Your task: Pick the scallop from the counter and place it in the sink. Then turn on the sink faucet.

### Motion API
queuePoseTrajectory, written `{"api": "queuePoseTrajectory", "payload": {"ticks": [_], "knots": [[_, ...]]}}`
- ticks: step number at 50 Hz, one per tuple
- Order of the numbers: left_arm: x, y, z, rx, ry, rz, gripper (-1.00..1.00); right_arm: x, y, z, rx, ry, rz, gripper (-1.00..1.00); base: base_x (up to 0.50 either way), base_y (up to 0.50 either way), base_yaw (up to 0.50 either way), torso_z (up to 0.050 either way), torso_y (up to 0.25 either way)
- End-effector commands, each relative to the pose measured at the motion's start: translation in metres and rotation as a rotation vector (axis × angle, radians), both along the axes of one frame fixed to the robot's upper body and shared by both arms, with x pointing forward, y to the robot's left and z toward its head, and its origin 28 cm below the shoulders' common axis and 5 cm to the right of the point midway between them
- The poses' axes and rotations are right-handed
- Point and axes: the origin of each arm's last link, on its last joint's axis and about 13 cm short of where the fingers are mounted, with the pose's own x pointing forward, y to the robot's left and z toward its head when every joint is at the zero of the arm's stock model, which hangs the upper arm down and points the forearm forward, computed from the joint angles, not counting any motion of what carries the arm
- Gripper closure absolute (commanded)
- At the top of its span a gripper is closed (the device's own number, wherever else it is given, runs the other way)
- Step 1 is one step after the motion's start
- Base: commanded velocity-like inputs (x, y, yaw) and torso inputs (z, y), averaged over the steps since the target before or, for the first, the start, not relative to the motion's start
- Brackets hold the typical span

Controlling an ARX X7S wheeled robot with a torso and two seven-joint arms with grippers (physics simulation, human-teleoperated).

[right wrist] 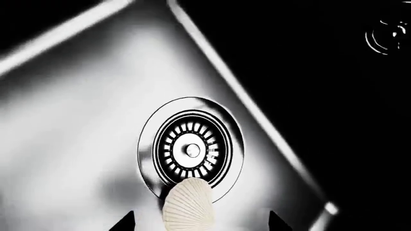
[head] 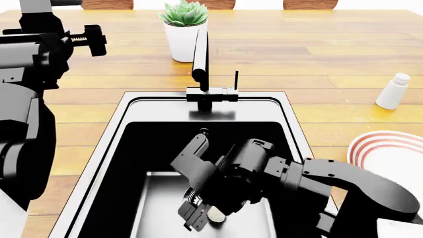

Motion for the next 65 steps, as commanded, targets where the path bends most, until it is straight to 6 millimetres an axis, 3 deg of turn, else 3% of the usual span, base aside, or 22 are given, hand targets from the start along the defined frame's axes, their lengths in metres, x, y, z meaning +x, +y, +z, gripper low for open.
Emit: {"api": "queuePoseTrajectory", "payload": {"ticks": [1, 9, 15, 25, 40, 47, 51, 56, 58, 61, 65], "knots": [[0.001, -0.004, -0.002, -0.008, 0.006, -0.020, -1.00, -0.017, -0.019, 0.046, 0.050, -0.099, -0.006, -1.00, 0.00, 0.00, 0.00, 0.000, 0.000], [0.002, -0.007, -0.001, -0.007, 0.007, -0.028, -1.00, -0.022, -0.054, 0.082, 0.089, -0.186, -0.086, -1.00, 0.00, 0.00, 0.00, 0.000, 0.000], [0.001, -0.006, -0.001, -0.010, 0.005, -0.023, -1.00, -0.029, -0.080, 0.130, 0.179, -0.261, -0.140, -1.00, 0.00, 0.00, 0.00, 0.000, 0.000], [0.001, -0.005, 0.001, -0.008, 0.004, -0.023, -1.00, 0.012, -0.094, 0.181, 0.344, -0.388, -0.319, -1.00, 0.00, 0.00, 0.00, 0.000, 0.000], [0.001, -0.003, 0.000, -0.014, 0.001, -0.022, -1.00, 0.056, -0.097, 0.213, 0.372, -0.505, -0.485, -1.00, 0.00, 0.00, 0.00, 0.000, 0.000], [0.002, -0.006, -0.001, -0.013, 0.003, -0.031, -1.00, 0.096, -0.084, 0.208, 0.446, -0.553, -0.519, -1.00, 0.00, 0.00, 0.00, 0.000, 0.000], [0.001, -0.003, -0.001, -0.017, 0.001, -0.026, -1.00, 0.120, -0.075, 0.210, 0.509, -0.727, -0.514, -1.00, 0.00, 0.00, 0.00, 0.000, 0.000], [0.001, -0.003, -0.001, -0.022, -0.001, -0.025, -1.00, 0.126, -0.071, 0.194, 0.525, -0.701, -0.519, -1.00, 0.00, 0.00, 0.00, 0.000, 0.000], [0.001, -0.004, -0.004, -0.023, 0.003, -0.030, -1.00, 0.132, -0.067, 0.190, 0.634, -0.807, -0.575, -1.00, 0.00, 0.00, 0.00, 0.000, 0.000], [0.002, -0.006, -0.003, -0.022, 0.003, -0.034, -1.00, 0.132, -0.064, 0.180, 0.672, -0.745, -0.578, -1.00, 0.00, 0.00, 0.00, 0.000, 0.000], [0.002, -0.005, -0.005, -0.025, 0.004, -0.033, -1.00, 0.134, -0.057, 0.153, 0.607, -0.767, -0.577, -1.00, 0.00, 0.00, 0.00, 0.000, 0.000]]}}
